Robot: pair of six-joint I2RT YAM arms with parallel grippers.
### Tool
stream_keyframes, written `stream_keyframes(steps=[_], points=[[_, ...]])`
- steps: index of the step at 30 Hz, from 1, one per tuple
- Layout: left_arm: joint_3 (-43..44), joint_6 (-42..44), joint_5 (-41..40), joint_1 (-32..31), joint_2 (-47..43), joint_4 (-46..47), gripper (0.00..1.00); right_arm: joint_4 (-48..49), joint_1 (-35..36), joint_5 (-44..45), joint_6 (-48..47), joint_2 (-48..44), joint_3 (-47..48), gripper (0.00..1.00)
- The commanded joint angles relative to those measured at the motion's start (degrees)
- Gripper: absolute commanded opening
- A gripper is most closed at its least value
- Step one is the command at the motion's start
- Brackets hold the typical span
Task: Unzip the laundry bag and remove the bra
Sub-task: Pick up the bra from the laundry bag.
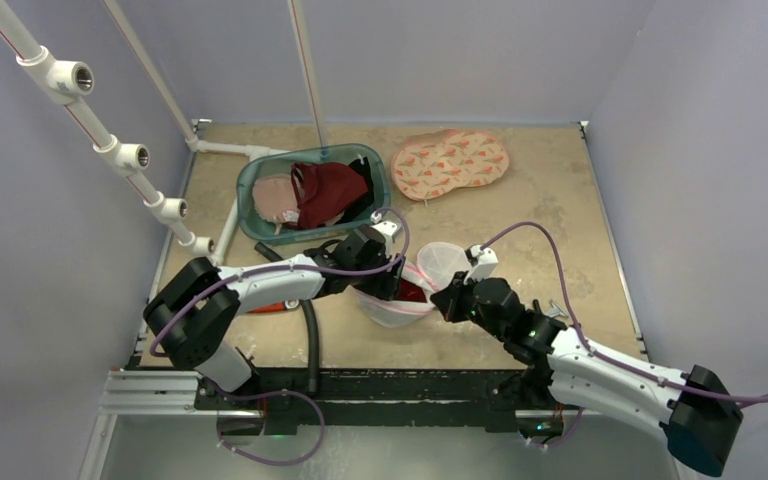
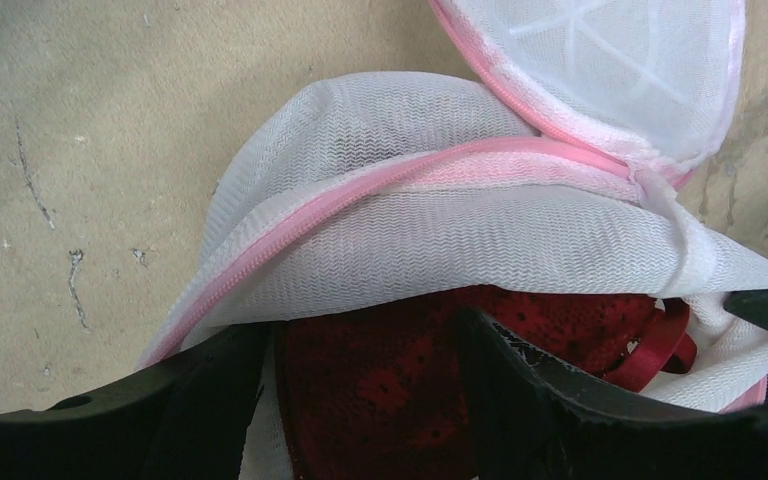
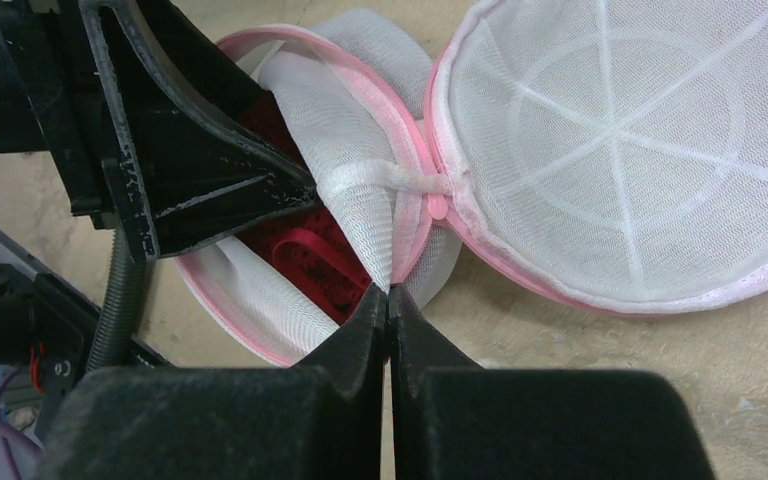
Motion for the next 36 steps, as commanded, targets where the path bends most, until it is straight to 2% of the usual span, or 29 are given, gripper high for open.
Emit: stream_keyframes(steps=[1, 9, 13, 17, 18, 19, 23, 25, 29, 36], points=[[-1.2, -0.6, 1.4, 0.4, -1.1, 2.6, 0.65, 1.9, 0.2, -0.3, -0.7, -0.3, -0.1, 0.0], [-5.2, -1.5, 7.1, 0.4, -4.4, 10.5, 0.5, 1.7, 0.2, 0.1, -0.4, -0.2, 0.0, 0.0], [-5.6, -1.2, 8.3, 0.4, -4.0, 11.2, 0.25, 1.5, 0.2, 0.3, 0.2, -0.5, -0.2, 0.0], [-6.1, -0.4, 9.3, 0.4, -6.0, 12.4, 0.1, 0.9, 0.1, 0.4, 0.7, -1.4, -0.1, 0.0], [-6.3, -0.1, 9.8, 0.4, -6.6, 12.9, 0.02, 0.5, 0.2, 0.6, 1.0, -2.0, 0.1, 0.0], [-6.5, 0.0, 10.0, 0.3, -7.2, 13.3, 0.0, 0.1, 0.2, 0.7, 1.2, -2.6, 0.3, 0.06], [-8.1, 0.4, 10.4, 0.2, -10.9, 15.3, 0.0, -3.5, 0.2, 2.4, 1.1, -5.6, 2.8, 0.5], [-9.0, 0.8, 10.3, 0.2, -12.9, 16.3, 0.0, -5.3, 0.2, 3.7, 0.7, -7.2, 4.3, 0.63], [-10.9, 2.2, 10.1, -1.2, -16.9, 19.0, 0.0, -6.5, 0.2, 5.7, -0.4, -8.8, 5.7, 0.72], [-11.4, 4.6, 8.3, -3.5, -18.3, 18.8, 0.0, -7.2, 0.2, 8.1, 1.9, -7.4, 6.5, 0.7]])
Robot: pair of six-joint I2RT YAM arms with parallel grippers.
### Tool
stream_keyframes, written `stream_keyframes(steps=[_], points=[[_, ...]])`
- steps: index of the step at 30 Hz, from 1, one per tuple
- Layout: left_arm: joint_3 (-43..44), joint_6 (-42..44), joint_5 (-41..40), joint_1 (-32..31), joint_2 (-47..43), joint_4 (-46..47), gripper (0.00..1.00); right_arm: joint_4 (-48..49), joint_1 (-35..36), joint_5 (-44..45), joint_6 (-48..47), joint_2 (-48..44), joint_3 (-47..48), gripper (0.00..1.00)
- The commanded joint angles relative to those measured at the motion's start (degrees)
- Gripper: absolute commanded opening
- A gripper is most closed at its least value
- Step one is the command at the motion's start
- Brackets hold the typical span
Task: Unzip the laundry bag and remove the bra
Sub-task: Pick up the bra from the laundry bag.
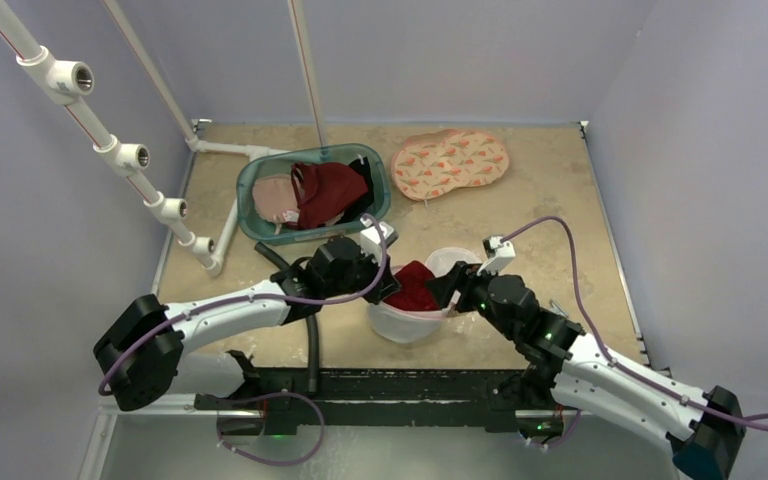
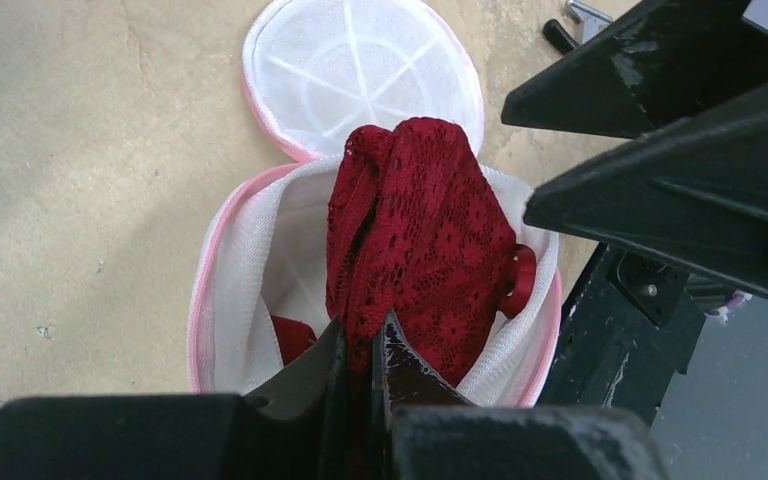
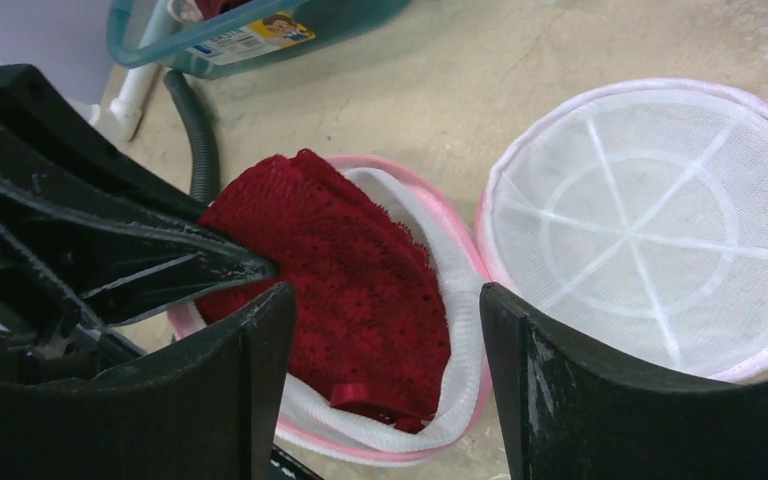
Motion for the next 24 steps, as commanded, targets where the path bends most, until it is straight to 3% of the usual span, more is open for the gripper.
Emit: stream_keyframes(steps=[1, 5, 13, 24], points=[[-0.8, 3.3, -1.3, -1.9, -1.9, 3.4, 0.0, -1.7, 0.2, 4.0, 1.9, 0.2, 1.7, 0.69], [-2.4, 7.4, -5.2, -5.4, -5.2, 5.5, 0.0, -0.4, 0.2, 3.9, 1.5, -2.9, 0.4, 0.66], [-6.1, 11.7, -7.2, -6.8, -14.0, 12.1, 0.0, 1.5, 0.2, -3.9, -3.7, -19.4, -2.2, 0.78], [-7.8, 17.5, -4.6, -6.9, -19.3, 21.4, 0.0, 0.4, 0.2, -6.1, -2.7, -21.0, 0.6, 0.78]])
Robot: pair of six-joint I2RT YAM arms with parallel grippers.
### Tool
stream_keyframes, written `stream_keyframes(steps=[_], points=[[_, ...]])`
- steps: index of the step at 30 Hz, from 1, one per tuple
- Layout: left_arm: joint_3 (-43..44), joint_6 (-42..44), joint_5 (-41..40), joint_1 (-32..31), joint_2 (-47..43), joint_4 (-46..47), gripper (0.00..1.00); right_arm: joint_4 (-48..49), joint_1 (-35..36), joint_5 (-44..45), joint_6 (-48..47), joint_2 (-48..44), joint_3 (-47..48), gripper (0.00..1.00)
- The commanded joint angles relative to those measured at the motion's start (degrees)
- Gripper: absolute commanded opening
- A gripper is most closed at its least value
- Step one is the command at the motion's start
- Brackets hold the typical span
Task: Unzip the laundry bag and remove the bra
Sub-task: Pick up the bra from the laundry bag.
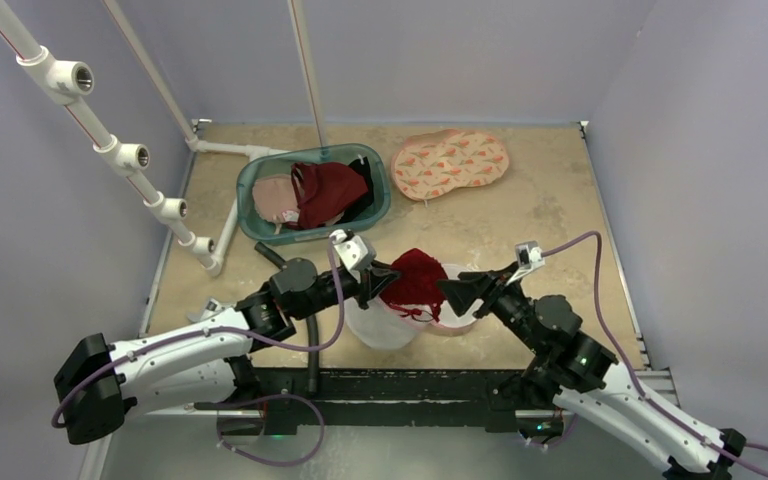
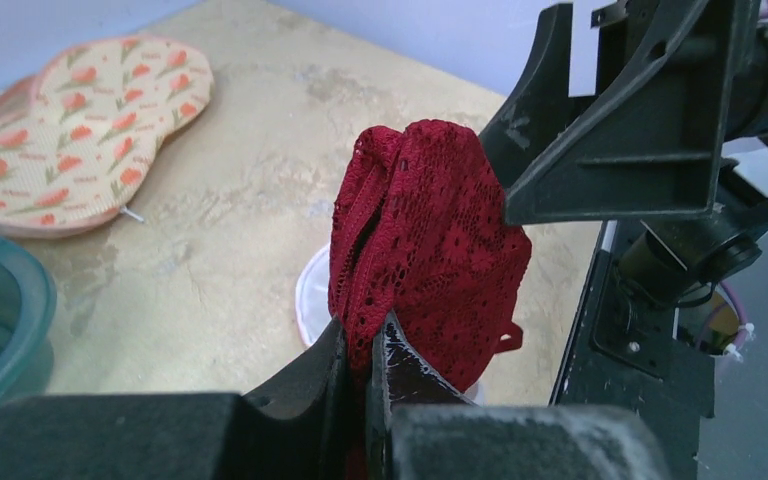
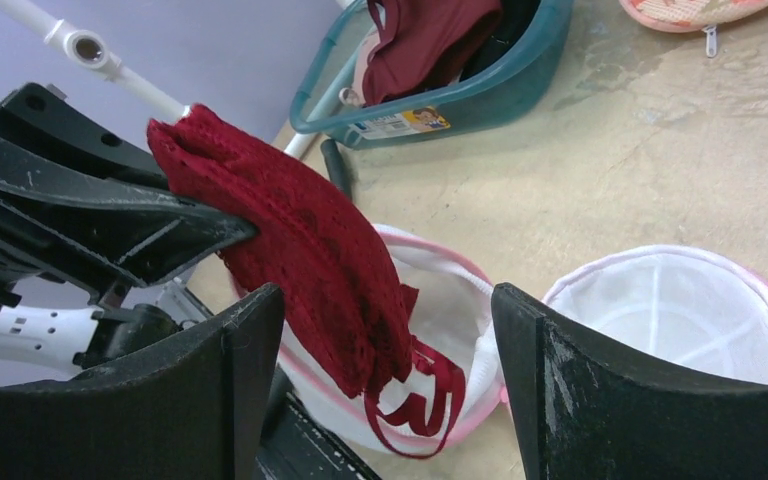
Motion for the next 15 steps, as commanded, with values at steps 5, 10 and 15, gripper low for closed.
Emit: stream_keyframes(steps=[5, 10, 15], points=[[-1.6, 3.6, 1.4, -0.2, -3.5, 11.9, 0.0, 4.0, 0.2, -5.4, -2.7, -4.6, 2.7, 0.77], [-3.2, 3.6, 1.6, -0.2, -5.2, 16.6, 0.0, 4.2, 0.2, -10.1, -4.9, -5.5, 5.3, 0.79], [-3.6, 1.8, 2.1, -0.2, -6.8, 19.9, 0.0, 5.5, 0.2, -13.2, -5.0, -6.3, 7.3, 0.83]])
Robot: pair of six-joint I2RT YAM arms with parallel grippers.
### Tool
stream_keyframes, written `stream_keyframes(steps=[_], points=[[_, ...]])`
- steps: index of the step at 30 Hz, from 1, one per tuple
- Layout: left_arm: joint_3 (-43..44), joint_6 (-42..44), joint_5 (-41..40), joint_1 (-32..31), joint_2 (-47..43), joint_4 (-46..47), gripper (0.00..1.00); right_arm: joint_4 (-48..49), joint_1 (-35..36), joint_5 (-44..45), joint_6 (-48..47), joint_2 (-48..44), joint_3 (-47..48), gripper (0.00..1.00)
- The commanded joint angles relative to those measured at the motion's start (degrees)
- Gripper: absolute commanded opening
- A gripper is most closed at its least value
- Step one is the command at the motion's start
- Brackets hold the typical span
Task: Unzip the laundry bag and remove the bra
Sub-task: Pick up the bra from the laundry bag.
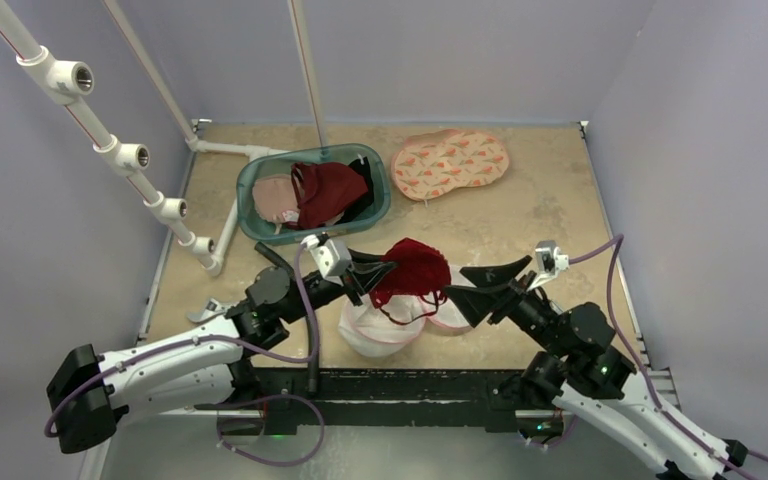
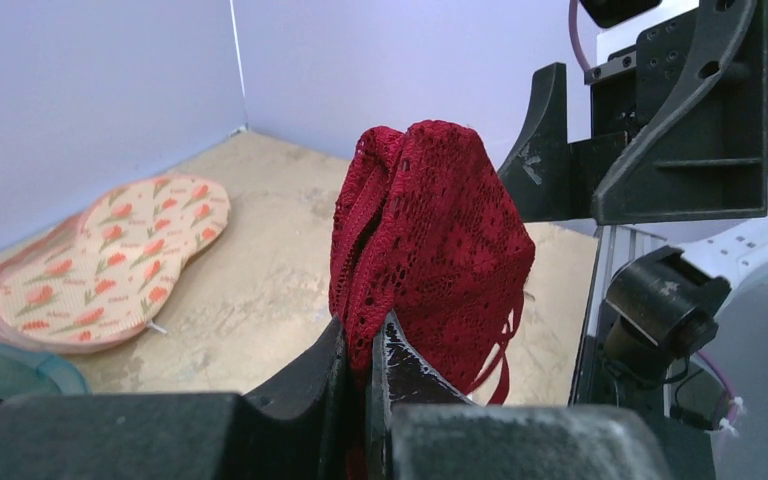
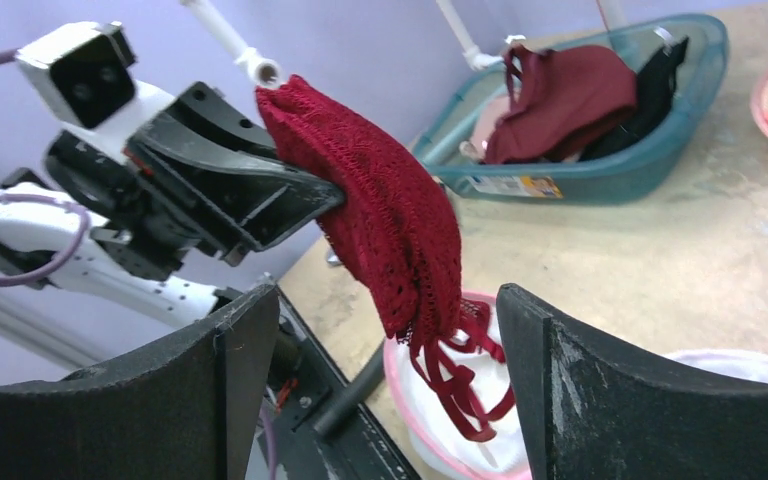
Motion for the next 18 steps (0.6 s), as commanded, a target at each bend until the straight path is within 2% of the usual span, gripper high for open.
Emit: stream_keyframes(steps=[1, 5, 10, 18], points=[[-0.4, -1.2, 1.4, -0.2, -2.4, 8.1, 0.0, 3.9, 0.2, -4.4, -1.7, -0.5, 4.1, 0.84], [-0.4, -3.5, 1.0, -0.3, -4.8, 10.7, 0.0, 5.5, 0.2, -8.4, -1.5, 3.2, 7.7, 0.91], [2.6, -7.5, 2.6, -0.2, -6.3, 11.0, 0.0, 8.0, 0.2, -13.1, -2.6, 10.0, 15.2, 0.92], [10.7, -12.8, 10.2, -0.2, -4.2, 4.5, 0.0, 9.4, 0.1, -19.1, -5.2, 19.6, 24.4, 0.91]])
